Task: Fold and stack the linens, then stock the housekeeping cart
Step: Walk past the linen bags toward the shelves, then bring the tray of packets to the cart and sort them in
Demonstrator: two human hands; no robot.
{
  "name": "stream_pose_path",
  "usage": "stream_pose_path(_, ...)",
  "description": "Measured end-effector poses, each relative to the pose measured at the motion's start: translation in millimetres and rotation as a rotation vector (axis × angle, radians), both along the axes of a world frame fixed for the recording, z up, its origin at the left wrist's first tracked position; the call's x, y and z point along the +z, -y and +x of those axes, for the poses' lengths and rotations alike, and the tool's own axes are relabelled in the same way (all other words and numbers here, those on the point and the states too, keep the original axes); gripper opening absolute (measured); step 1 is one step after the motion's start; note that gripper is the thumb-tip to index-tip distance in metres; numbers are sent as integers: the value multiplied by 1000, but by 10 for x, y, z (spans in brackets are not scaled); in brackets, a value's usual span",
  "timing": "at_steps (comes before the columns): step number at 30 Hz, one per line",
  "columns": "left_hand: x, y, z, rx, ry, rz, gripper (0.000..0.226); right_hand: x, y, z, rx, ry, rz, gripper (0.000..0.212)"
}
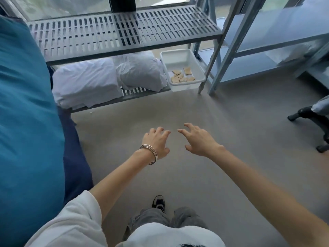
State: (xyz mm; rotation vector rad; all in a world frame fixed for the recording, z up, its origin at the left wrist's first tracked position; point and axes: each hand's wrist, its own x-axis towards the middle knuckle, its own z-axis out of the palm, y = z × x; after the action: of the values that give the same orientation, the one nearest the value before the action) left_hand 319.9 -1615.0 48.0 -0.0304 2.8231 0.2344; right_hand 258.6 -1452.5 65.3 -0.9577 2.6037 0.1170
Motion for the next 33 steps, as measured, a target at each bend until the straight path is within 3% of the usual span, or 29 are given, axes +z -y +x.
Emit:
stream_pose_path(10, 182, 336, -1180, 95, -56, -54, 66, 102, 202, -1335, 79, -46, -62, 67)
stream_pose_path(23, 248, -232, -2978, 173, -98, -56, 64, 196, -230, -3330, 198, -76, -52, 68)
stream_pose_path(33, 29, -137, -4108, 161, -26, -41, 64, -50, -290, -4456, 170, -34, -6, 67)
